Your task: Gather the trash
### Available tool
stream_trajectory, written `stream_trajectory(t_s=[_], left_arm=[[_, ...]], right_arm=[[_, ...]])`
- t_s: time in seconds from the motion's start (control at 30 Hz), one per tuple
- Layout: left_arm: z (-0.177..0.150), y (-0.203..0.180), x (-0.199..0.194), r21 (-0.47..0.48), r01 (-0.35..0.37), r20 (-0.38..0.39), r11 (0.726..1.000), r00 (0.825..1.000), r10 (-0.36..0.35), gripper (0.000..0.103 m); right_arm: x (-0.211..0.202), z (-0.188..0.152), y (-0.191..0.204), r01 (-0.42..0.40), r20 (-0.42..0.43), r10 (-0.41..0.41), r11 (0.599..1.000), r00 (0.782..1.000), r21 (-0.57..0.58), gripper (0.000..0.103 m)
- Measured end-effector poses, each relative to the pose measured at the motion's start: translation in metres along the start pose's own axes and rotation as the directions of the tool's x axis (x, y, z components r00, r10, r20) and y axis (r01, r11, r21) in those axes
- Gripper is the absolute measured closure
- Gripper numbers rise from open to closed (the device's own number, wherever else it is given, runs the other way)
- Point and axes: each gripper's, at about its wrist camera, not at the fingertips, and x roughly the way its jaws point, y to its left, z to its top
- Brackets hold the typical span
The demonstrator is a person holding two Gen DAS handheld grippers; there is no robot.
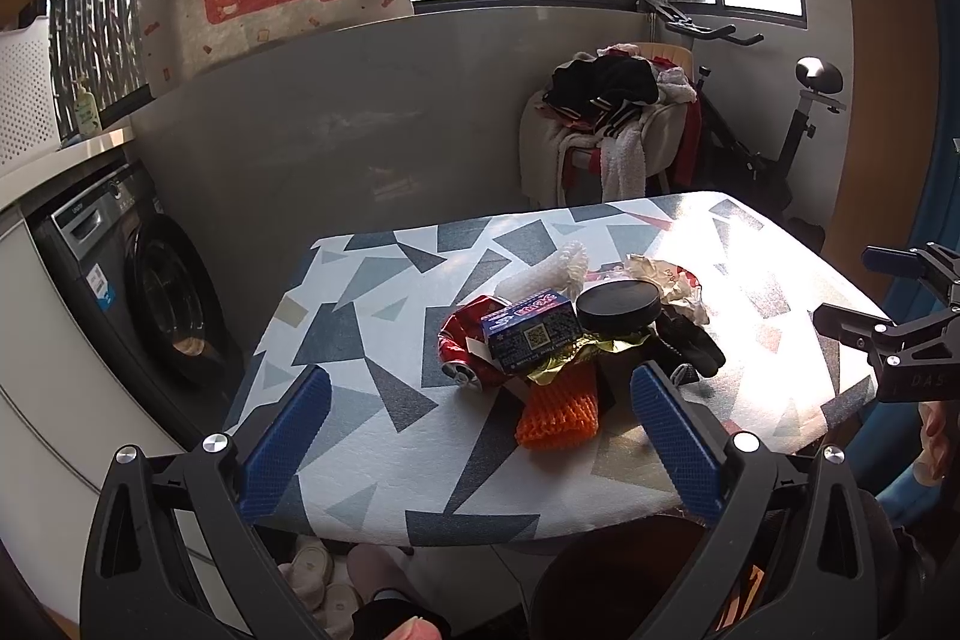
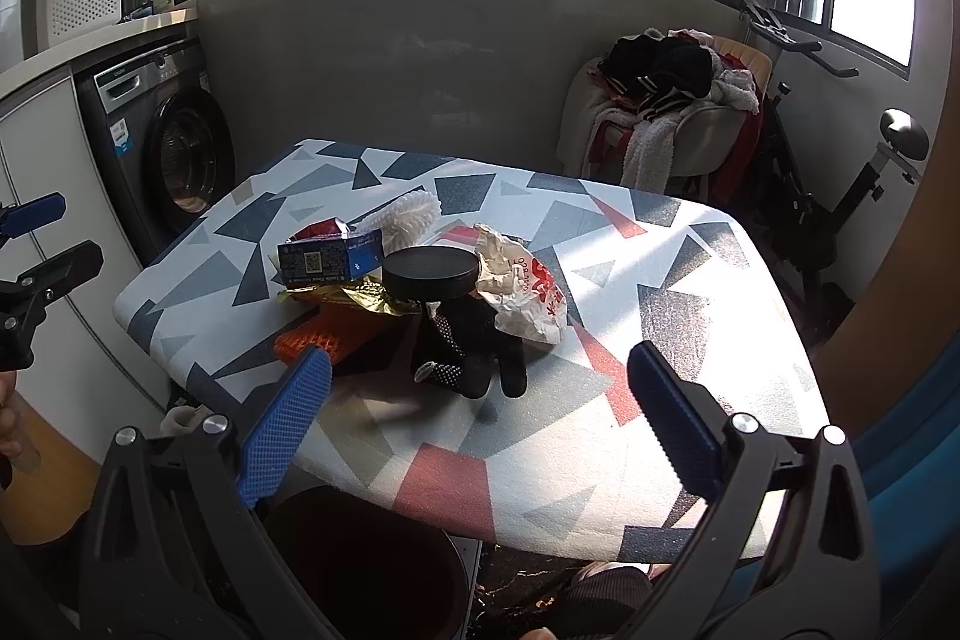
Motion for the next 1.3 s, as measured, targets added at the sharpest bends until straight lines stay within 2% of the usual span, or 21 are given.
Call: stream_trajectory(t_s=[1.13, 1.3], left_arm=[[-0.0002, -0.0001, -0.0002, -0.001, 0.001, 0.000, 1.000, 1.000, -0.001, 0.005], [-0.0027, 0.0025, 0.0012, -0.013, 0.026, 0.028, 1.000, 0.999, -0.026, 0.005]], right_arm=[[0.0001, -0.0002, -0.0002, 0.002, 0.002, -0.002, 1.000, 1.000, -0.002, 0.006], [0.0025, -0.0028, 0.0000, -0.005, 0.015, 0.006, 1.000, 1.000, -0.009, 0.006]])
